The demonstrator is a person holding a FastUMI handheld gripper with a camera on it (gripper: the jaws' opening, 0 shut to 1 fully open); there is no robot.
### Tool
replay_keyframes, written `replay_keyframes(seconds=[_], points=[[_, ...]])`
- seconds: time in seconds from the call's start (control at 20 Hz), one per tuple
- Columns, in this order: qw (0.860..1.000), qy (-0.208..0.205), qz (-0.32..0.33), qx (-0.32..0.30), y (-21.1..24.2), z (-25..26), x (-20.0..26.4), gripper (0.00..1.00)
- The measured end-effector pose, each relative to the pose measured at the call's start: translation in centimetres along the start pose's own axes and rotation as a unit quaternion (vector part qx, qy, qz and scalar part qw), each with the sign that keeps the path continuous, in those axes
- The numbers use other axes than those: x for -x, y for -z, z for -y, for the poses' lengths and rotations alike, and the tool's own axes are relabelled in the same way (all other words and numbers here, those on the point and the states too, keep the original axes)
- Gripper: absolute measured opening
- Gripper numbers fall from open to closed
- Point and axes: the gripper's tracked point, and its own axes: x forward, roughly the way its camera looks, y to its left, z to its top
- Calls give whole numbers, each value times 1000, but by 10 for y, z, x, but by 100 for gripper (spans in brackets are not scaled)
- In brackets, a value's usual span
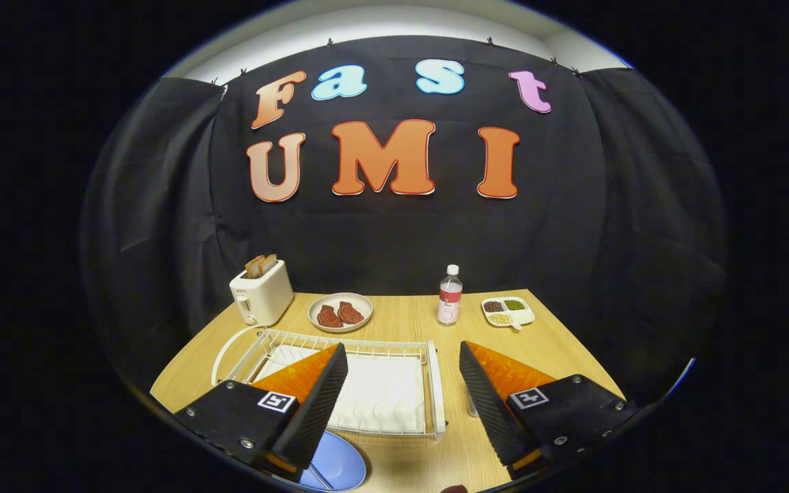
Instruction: Take the plate from the dish rack, then take the spoon from the basket and place it into the plate.
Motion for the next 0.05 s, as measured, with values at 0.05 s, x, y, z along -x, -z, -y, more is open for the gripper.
replay_keyframes(seconds=[0.05], points=[[1000,1,1,0,-1,-1,-1,98]])
